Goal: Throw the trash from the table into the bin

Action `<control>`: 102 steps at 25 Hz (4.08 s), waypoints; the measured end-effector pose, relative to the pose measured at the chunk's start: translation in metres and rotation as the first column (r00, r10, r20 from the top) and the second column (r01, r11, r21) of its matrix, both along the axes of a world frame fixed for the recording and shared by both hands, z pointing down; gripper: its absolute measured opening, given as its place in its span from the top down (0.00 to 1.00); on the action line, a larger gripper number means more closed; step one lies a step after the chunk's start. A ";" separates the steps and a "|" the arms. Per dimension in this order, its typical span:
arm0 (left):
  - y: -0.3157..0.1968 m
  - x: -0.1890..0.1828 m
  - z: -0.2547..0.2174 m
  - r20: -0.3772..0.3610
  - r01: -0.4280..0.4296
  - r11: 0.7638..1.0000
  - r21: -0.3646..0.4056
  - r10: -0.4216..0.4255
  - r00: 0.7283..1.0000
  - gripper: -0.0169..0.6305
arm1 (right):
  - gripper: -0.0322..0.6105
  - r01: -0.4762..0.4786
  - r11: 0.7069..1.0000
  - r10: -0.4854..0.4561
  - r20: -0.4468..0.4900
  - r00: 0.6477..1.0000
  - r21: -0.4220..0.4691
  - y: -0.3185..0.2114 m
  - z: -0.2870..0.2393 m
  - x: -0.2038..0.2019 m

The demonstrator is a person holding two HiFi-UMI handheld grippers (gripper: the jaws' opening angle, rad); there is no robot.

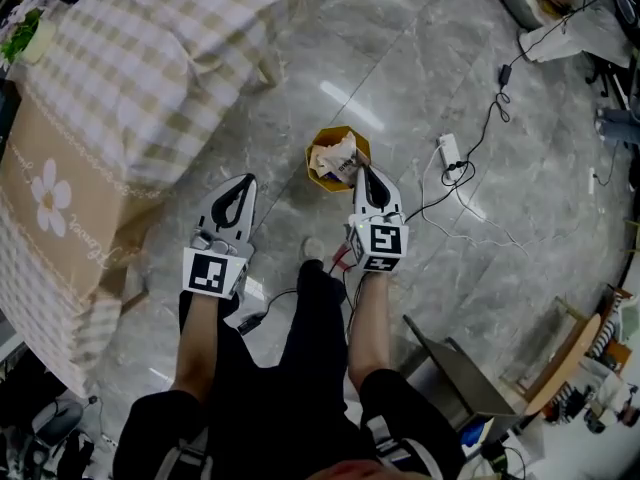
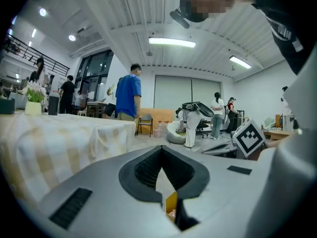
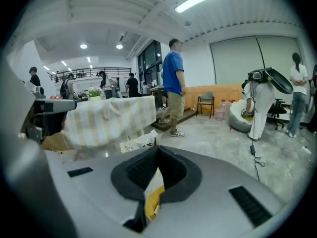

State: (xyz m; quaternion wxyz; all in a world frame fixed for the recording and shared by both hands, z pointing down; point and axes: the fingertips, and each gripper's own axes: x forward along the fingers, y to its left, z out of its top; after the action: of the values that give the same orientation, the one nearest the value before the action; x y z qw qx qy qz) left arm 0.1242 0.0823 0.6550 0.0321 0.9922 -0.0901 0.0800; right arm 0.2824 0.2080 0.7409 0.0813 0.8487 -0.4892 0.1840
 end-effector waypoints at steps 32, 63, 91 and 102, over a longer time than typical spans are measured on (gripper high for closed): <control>0.023 0.055 0.234 -0.046 -0.184 0.981 0.067 0.188 0.981 0.97 | 0.72 -0.110 0.994 0.110 -0.021 0.994 -0.001 0.026 0.233 0.027; 0.031 -0.069 -0.247 -0.097 -0.124 0.986 0.112 0.135 0.986 0.97 | 0.91 0.020 0.986 0.000 -0.119 0.993 0.165 0.007 -0.311 -0.142; 0.006 -0.140 -0.287 -0.114 0.022 0.992 0.124 -0.008 0.993 0.97 | 0.94 0.223 0.950 -0.198 -0.133 0.971 0.218 -0.049 -0.369 -0.219; 0.000 -0.148 -0.289 -0.112 0.043 0.990 0.131 -0.028 0.993 0.97 | 0.94 0.237 0.947 -0.211 -0.138 0.968 0.218 -0.052 -0.367 -0.224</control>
State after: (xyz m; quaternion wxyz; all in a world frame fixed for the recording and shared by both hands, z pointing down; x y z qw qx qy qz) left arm -0.0237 0.0822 0.3658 -0.0278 0.9933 -0.1110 0.0183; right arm 0.0581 0.1563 0.3741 0.0292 0.8002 -0.5952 0.0667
